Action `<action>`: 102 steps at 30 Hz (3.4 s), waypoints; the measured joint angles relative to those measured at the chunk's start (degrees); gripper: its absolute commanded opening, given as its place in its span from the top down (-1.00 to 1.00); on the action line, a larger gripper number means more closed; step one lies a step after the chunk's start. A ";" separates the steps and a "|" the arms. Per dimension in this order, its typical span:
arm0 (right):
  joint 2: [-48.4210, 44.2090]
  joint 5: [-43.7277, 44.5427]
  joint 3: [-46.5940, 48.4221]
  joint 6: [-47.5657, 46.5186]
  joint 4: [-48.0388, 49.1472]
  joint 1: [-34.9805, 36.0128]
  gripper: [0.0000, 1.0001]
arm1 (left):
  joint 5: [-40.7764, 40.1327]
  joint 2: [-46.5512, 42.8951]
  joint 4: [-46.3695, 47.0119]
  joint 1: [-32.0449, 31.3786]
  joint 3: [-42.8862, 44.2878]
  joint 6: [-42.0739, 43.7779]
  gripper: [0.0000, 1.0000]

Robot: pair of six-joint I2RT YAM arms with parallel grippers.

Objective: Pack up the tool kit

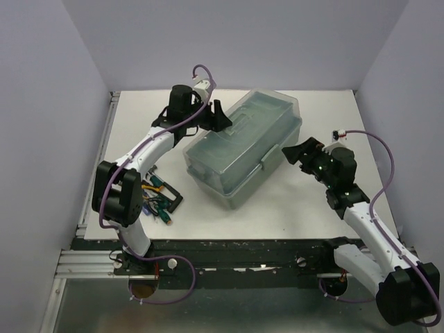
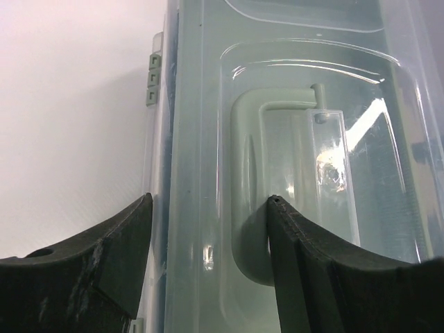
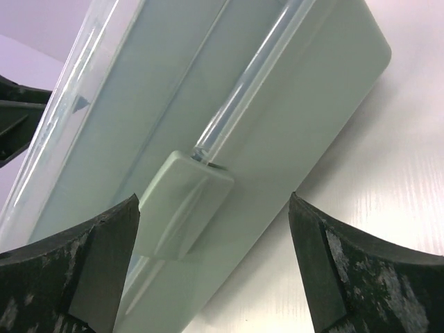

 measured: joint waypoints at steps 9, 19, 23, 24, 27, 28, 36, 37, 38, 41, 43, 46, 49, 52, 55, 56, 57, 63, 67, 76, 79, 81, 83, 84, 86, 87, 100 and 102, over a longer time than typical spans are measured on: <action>-0.20 1.38 4.48 -1.09 -2.34 0.31 -0.93 | -4.98 0.55 0.87 3.32 0.11 0.90 1.00; -0.98 1.31 6.03 -1.40 -2.73 0.31 -0.94 | -13.73 3.48 -9.14 6.45 -3.15 5.68 0.96; -1.27 1.31 6.03 -1.46 -3.32 0.31 -0.94 | -14.40 4.94 -16.22 6.43 -5.11 6.62 0.89; -1.40 1.29 6.08 -1.53 -3.54 0.31 -0.94 | -14.64 4.90 -17.07 6.49 -4.70 6.95 0.85; -1.40 1.11 6.97 -2.32 -4.90 0.31 -0.94 | -14.95 4.85 -20.79 7.39 -4.70 7.26 0.72; -1.40 1.03 7.45 -2.71 -5.38 0.31 -0.94 | -14.95 4.85 -22.10 8.07 -4.90 7.28 0.66; 2.19 0.61 16.76 -10.47 -11.34 0.31 -1.00 | -13.33 -1.92 -24.22 12.63 -5.14 6.08 -0.08; 3.72 0.46 19.02 -12.02 -12.55 0.26 -1.00 | -12.02 -3.56 -23.69 12.48 -5.01 5.62 -0.20; 5.51 0.02 21.68 -13.70 -14.19 0.11 -1.00 | -11.08 -4.63 -23.23 12.41 -4.83 5.01 -0.35; 11.74 -3.37 30.12 -18.29 -18.51 -1.55 -1.00 | -7.41 -7.80 -20.74 12.11 -4.61 3.34 -0.66; 16.68 -7.15 36.17 -21.05 -20.35 -3.87 -1.00 | -5.05 -9.46 -18.73 12.04 -4.85 1.31 -0.75; 24.63 -14.99 44.83 -24.63 -23.12 -7.17 -1.00 | -1.73 -13.00 -13.64 12.04 -7.26 -2.38 -0.86; 32.00 -21.11 51.84 -27.54 -25.05 -8.35 -1.00 | 1.75 -16.31 -7.06 12.00 -10.62 -7.41 -0.89; 38.01 -26.01 56.81 -29.38 -25.83 -8.33 -0.99 | 4.46 -17.22 0.39 11.41 -13.60 -12.98 -0.91; 41.77 -28.61 58.64 -30.36 -25.86 -8.20 -0.99 | 6.08 -15.65 5.51 10.58 -14.86 -17.44 -0.96; 42.51 -29.07 58.62 -30.62 -25.99 -8.11 -0.99 | 6.88 -14.47 8.55 10.34 -15.41 -19.67 -0.98; 42.88 -29.31 58.47 -30.88 -26.08 -8.04 -0.99 | 7.41 -13.75 10.32 10.21 -15.78 -21.31 -0.98; 42.82 -30.12 52.39 -32.06 -24.96 -5.99 -0.96 | 10.34 -6.62 21.79 9.01 -17.16 -30.49 -0.99; 41.29 -29.03 46.18 -32.33 -21.94 -3.93 -0.93 | 10.43 -5.22 22.49 7.82 -16.61 -31.93 -0.98; 23.12 -24.15 28.76 -27.04 -19.37 4.74 -0.94 | 5.95 -10.08 16.20 7.58 -16.50 -27.17 -0.98; 19.02 -20.94 26.91 -24.74 -22.40 6.56 -0.96 | 4.11 -13.16 12.76 7.58 -15.47 -24.37 -0.98; 16.46 -15.06 27.23 -23.56 -26.16 6.99 -0.96 | 3.65 -14.03 10.08 7.58 -12.94 -22.25 -0.98; 14.64 -9.75 28.87 -23.15 -29.59 6.97 -0.96 | 3.37 -13.86 7.45 7.58 -9.88 -20.37 -0.98; 14.10 -7.56 30.27 -23.02 -30.99 6.95 -0.96 | 3.28 -13.57 5.51 7.58 -8.00 -19.23 -0.98; 13.77 -4.15 34.36 -22.73 -32.92 6.84 -0.95 | 3.32 -12.50 2.86 7.58 -4.61 -17.68 -0.98; 13.94 -3.50 36.20 -22.40 -33.38 6.78 -0.95 | 3.32 -11.91 2.19 7.58 -3.48 -17.09 -0.98; 34.73 -5.90 61.55 -14.84 -35.34 10.51 -0.86 | 4.74 -5.33 0.37 7.58 -6.56 -16.79 -0.97; 38.82 -6.36 64.28 -13.77 -35.91 10.84 -0.82 | 6.23 -4.46 1.66 7.58 -7.30 -17.44 -0.90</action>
